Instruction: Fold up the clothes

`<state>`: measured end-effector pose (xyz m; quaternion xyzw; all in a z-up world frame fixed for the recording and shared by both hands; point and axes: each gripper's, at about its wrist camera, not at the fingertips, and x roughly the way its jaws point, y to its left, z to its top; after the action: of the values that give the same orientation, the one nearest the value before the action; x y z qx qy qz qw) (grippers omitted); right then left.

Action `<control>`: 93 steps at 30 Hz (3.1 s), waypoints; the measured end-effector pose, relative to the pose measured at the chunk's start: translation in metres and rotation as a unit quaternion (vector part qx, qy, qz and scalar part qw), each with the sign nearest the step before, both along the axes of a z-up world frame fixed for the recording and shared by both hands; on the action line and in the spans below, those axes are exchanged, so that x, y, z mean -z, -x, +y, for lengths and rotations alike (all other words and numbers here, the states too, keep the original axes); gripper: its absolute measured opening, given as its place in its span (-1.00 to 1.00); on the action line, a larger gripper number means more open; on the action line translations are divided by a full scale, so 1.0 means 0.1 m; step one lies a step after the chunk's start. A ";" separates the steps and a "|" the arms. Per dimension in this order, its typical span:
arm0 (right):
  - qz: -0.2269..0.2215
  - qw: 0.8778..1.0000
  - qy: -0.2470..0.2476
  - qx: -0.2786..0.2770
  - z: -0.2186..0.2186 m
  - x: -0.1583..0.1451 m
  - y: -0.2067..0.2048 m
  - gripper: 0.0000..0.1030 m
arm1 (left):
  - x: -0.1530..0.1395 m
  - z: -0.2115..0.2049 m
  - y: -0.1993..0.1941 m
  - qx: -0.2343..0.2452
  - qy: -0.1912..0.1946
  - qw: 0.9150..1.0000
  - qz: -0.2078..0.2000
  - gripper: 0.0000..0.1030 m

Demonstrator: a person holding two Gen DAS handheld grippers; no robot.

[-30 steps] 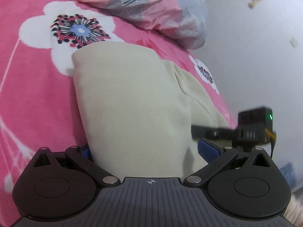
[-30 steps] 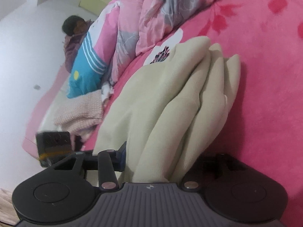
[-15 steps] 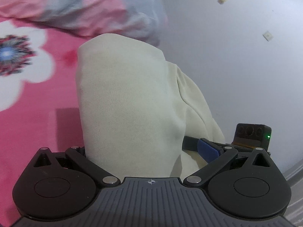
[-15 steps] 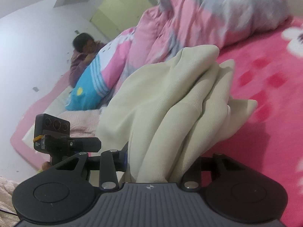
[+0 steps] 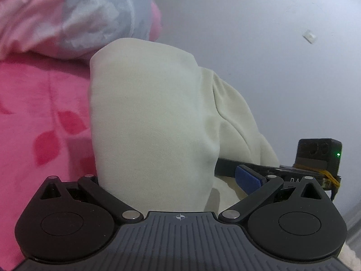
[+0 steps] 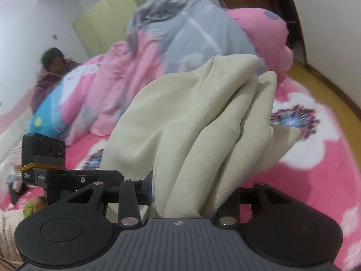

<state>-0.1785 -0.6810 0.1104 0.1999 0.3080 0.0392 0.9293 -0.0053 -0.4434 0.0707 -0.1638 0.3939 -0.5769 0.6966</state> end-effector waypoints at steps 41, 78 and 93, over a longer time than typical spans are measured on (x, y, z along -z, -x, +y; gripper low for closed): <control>0.032 0.895 -0.224 0.385 -0.55 1.00 0.33 0.21 | 0.70 -0.69 -0.66 -0.040 0.040 0.998 0.023 0.97; 0.033 0.927 0.047 0.370 -0.66 0.67 -0.55 -0.49 | 0.35 -0.81 0.02 -0.033 -0.015 0.972 -0.234 1.00; 0.019 0.967 0.067 0.245 -1.09 0.14 -1.32 -0.67 | 0.38 -0.74 -0.05 -0.051 0.010 0.979 -0.196 1.00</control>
<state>-0.0469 -0.7896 0.0966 0.2071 0.2691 -0.2148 0.9157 -0.0001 -0.5177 0.0325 -0.0745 0.2347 -0.5656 0.7871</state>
